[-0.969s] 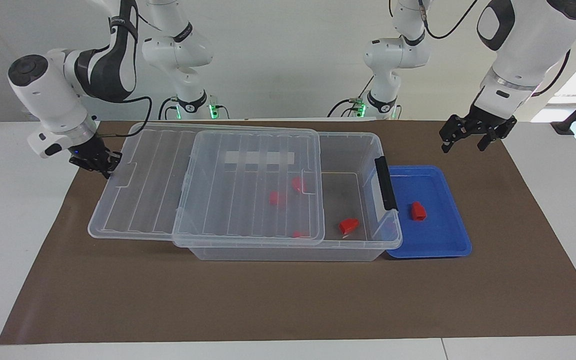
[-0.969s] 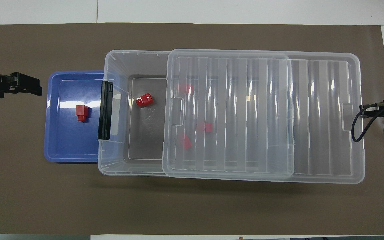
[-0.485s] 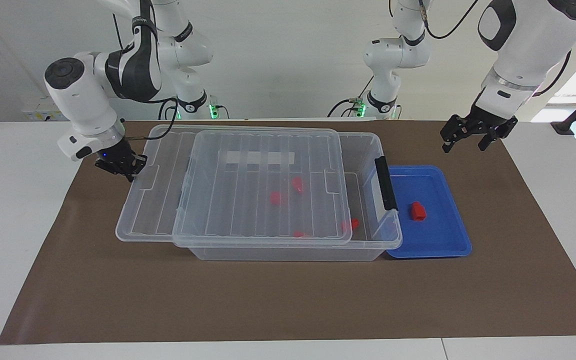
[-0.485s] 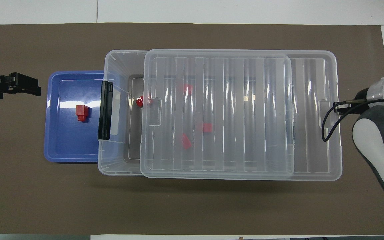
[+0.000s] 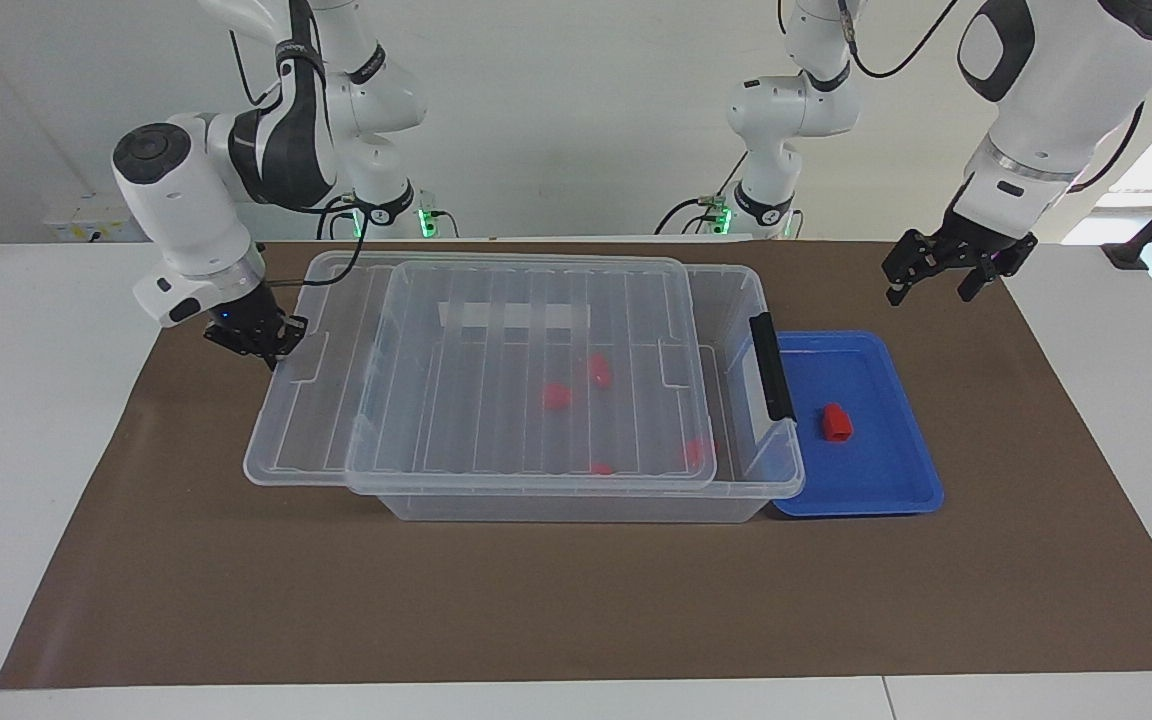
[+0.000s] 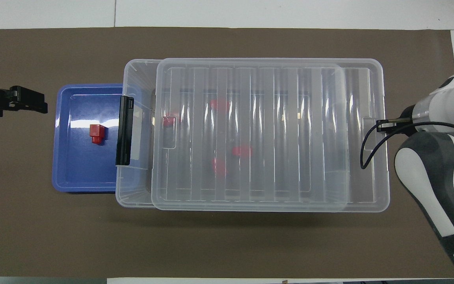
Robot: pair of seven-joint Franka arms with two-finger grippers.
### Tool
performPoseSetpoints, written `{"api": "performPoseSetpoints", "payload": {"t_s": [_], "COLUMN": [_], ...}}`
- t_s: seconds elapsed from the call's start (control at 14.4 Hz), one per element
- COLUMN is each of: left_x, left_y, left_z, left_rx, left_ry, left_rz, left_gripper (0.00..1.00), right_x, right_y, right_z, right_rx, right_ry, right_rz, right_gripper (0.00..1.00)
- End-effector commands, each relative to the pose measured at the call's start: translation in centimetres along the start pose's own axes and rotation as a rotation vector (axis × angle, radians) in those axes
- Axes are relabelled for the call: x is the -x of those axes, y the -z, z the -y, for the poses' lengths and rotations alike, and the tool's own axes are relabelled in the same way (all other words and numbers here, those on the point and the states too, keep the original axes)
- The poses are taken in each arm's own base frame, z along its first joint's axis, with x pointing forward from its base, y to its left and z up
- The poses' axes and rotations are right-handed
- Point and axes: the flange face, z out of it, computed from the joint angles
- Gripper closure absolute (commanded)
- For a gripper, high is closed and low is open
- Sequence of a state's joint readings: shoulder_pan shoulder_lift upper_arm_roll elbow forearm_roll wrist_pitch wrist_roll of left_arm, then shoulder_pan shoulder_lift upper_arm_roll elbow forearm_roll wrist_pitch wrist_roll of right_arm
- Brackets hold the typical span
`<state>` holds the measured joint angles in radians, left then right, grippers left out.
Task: Place red block in blue tray from box
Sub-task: 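Slide the clear lid back closed with the right gripper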
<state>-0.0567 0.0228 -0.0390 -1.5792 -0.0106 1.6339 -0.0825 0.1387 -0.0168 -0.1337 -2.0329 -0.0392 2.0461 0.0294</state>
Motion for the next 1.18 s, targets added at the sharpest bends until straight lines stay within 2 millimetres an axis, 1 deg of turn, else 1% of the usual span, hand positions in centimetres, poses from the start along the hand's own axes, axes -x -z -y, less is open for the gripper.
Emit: {"api": "performPoseSetpoints", "payload": {"t_s": [0.0,0.21,0.35,0.48,0.83,0.97,1.11], "left_x": [0.9,1.0,1.0,1.0,1.0,1.0,1.0], "left_y": [0.2,0.2,0.2,0.2,0.2,0.2,0.2], "left_z": [0.3,0.3,0.3,0.3,0.3,0.3,0.3], "left_rx": [-0.006,-0.006,-0.006,-0.006,-0.006,-0.006,-0.006], "left_ry": [0.011,0.011,0.011,0.011,0.011,0.011,0.011], "left_rz": [0.005,0.007,0.007,0.008,0.007,0.007,0.007], "left_gripper": [0.0,0.0,0.0,0.0,0.0,0.0,0.0], "right_x": [0.2,0.0,0.1,0.1,0.2,0.2,0.0], "right_y": [-1.5,-2.0,-2.0,-1.9,-1.9,-1.8,-1.7], "right_z": [1.0,2.4,4.0,5.0,5.1,5.8,5.8], "right_rx": [-0.002,-0.002,-0.006,-0.009,-0.011,-0.012,-0.011], "right_ry": [-0.014,-0.013,-0.019,-0.035,-0.037,-0.026,-0.027], "right_rz": [-0.006,-0.008,-0.01,-0.01,-0.009,-0.01,-0.009], "right_gripper": [1.0,1.0,1.0,1.0,1.0,1.0,1.0]}}
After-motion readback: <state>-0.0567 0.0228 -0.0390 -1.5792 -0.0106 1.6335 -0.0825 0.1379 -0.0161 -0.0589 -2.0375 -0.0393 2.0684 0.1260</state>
